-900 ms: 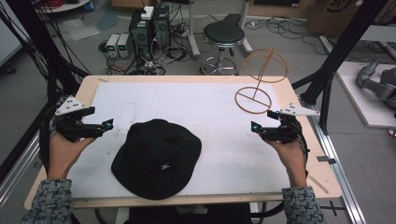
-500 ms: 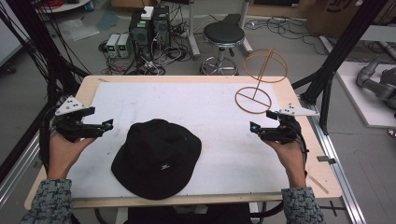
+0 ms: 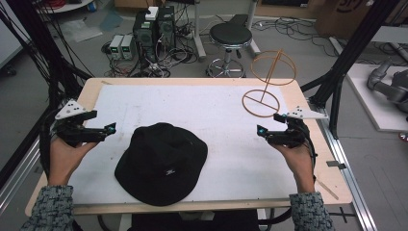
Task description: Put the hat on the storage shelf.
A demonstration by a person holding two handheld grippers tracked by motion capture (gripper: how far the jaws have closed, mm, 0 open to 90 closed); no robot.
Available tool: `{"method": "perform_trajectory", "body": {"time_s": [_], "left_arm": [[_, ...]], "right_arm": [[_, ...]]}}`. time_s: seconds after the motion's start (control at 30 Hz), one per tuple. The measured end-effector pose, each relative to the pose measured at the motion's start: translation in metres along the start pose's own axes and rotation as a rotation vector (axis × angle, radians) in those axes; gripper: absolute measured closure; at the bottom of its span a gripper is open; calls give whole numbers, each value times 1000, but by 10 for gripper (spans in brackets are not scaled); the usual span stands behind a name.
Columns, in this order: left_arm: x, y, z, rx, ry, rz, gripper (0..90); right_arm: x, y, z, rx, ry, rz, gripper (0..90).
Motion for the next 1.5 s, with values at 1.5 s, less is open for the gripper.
{"method": "perform_trajectory", "body": {"time_s": [1.5], "left_arm": [[7, 0, 1, -6, -17, 5, 139]], "right_arm": [[68, -173, -35, -121, 24, -460, 147]]}}
Point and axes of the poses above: each handheld gripper's, and its own axes: x roughly forward along the jaws, z roughly out of its underside, y roughly to its right, the point moved 8 cm from there along x, roughly forward along the jaws, and after that the axes turned 9 degrees about x, right-handed, at the moved point
